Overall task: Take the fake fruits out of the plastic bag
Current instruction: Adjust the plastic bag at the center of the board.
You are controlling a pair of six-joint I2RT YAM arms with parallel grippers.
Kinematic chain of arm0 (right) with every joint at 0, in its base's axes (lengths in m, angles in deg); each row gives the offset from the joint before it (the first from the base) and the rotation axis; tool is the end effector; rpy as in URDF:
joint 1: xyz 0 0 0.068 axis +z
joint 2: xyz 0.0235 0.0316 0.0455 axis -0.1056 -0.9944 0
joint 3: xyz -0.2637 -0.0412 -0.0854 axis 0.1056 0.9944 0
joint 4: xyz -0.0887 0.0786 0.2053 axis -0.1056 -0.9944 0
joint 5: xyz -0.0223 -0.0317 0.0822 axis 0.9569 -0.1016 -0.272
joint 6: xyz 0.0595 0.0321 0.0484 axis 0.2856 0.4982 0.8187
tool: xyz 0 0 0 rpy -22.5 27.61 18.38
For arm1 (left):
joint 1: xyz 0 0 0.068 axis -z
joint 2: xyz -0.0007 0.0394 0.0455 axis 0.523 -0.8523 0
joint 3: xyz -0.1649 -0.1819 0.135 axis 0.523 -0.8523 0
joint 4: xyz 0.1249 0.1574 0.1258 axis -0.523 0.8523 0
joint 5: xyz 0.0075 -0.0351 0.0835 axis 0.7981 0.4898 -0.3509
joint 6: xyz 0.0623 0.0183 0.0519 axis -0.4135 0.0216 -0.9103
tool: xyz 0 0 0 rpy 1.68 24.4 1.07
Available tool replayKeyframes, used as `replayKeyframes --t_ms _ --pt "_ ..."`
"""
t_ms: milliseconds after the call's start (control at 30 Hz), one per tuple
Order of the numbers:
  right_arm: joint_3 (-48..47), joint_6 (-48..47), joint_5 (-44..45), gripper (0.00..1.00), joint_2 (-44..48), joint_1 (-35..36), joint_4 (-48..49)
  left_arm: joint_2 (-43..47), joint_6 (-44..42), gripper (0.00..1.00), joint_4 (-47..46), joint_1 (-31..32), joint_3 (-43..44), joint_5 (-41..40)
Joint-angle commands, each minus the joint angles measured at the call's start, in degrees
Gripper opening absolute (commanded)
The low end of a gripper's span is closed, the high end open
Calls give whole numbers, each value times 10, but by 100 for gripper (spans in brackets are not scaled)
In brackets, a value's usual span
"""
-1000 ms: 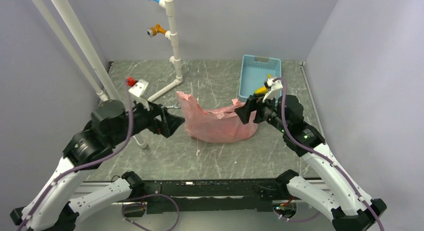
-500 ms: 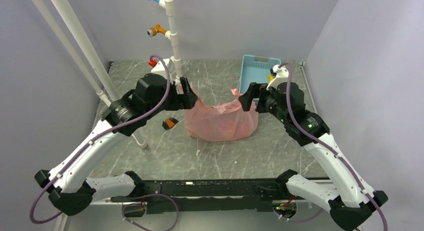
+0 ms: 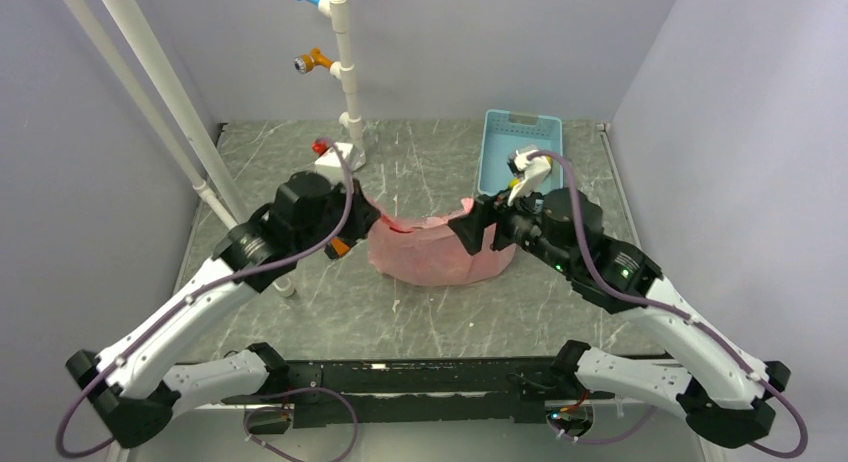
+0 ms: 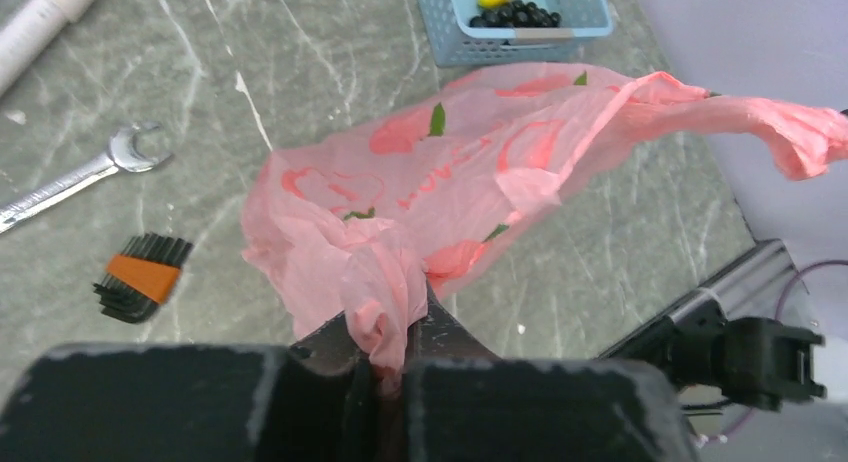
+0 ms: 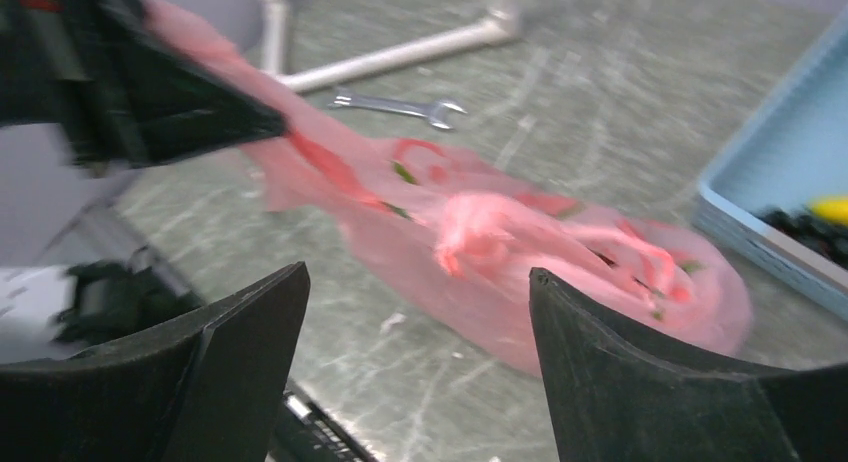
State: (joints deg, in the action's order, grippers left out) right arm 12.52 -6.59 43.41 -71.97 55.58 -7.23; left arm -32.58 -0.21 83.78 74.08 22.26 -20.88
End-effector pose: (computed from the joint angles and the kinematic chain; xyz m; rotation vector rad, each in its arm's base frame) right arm 0.1361 0.1369 0.4044 -0.3658 1.8834 0.6268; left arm 0.1796 -0.1520 0.3833 0.1742 2.0522 -0.6565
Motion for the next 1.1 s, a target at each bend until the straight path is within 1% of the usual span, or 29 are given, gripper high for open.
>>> replayKeyframes --t_ms 0,67,100,200,233,267,333,400,467,500,567,667,767,900,1067 --pt "27 -45 -182 82 45 17 108 95 -3 4 -80 -2 -87 58" --pt "22 -65 -232 81 27 20 121 122 -5 3 -85 -1 -118 82" --pt "12 -76 -247 80 2 23 117 132 -3 3 -82 -2 -128 91" --pt "-32 -113 -257 77 -65 33 89 157 4 3 -57 -1 -144 100" --pt "-48 -128 -246 75 -89 36 77 165 5 3 -50 -2 -148 100" --pt "-68 -138 -216 71 -112 40 58 172 7 3 -46 -1 -152 101" --pt "-110 -166 -149 66 -159 47 11 187 9 2 -38 -1 -159 104" --pt "-134 -201 -105 66 -192 56 -28 200 5 2 -25 -1 -158 96" --pt "-124 -237 -98 68 -197 62 -38 211 -3 1 -2 -2 -151 81" --pt "-111 -253 -102 70 -194 62 -35 214 -8 1 8 -1 -146 76" --pt "-76 -281 -100 72 -184 63 -21 219 -18 1 25 -2 -136 75" --pt "-36 -318 -114 66 -185 64 -3 223 -27 1 41 -1 -131 75" --pt "-42 -321 -150 62 -200 64 -8 227 -29 0 42 -1 -132 75" --pt "-37 -324 -207 62 -197 63 6 234 -27 0 45 -1 -136 75" --pt "-43 -325 -233 62 -219 65 14 248 -21 0 36 -1 -148 75"
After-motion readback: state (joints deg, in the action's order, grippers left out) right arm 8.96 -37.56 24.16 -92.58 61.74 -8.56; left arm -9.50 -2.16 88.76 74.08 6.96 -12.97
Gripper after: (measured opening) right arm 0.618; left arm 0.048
